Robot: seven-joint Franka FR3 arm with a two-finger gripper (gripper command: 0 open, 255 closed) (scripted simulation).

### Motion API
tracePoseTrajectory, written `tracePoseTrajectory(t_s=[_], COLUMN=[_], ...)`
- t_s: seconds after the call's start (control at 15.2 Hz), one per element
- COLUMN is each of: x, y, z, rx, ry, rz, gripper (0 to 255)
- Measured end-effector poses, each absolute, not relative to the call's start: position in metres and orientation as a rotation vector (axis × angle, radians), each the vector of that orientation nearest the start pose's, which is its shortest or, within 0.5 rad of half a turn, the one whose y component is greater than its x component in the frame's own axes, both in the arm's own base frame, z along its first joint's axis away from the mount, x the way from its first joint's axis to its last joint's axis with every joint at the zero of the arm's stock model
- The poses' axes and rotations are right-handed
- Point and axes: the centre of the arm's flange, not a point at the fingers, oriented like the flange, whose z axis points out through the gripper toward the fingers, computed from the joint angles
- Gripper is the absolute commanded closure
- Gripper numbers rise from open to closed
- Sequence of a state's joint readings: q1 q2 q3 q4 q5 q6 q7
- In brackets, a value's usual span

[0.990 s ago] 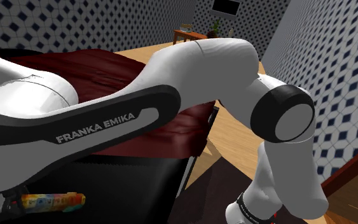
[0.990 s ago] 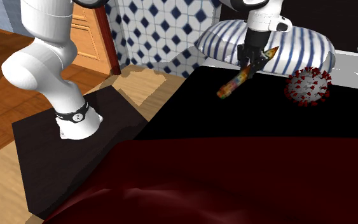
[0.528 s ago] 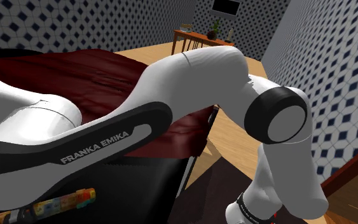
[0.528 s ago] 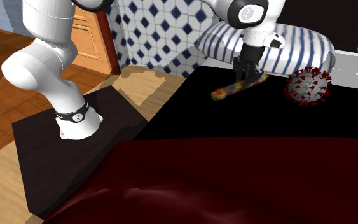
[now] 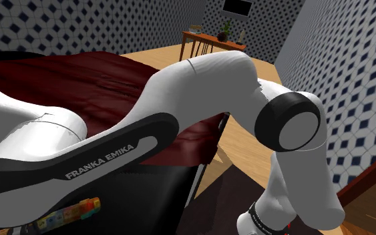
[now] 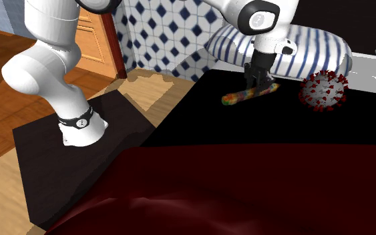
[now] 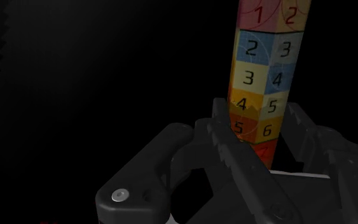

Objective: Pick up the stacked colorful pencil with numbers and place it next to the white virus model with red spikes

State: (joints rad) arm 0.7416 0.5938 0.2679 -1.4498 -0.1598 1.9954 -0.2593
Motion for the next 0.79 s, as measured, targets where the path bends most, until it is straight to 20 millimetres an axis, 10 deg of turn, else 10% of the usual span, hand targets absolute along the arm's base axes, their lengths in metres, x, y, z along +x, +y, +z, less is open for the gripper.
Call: tracePoseTrajectory(t_s=[0.07,0.13,0.53,0.79], x=[0.413,0.413,0.413,0.411], y=[0.575,0.575,0.575,0.577], z=[0.347,0.347,0.344,0.383], rx=[-2.510,-2.509,-2.509,-2.509], ry=[-1.898,-1.898,-1.898,-1.898], rz=[0.041,0.041,0.045,0.044], gripper=[255,0,0,0])
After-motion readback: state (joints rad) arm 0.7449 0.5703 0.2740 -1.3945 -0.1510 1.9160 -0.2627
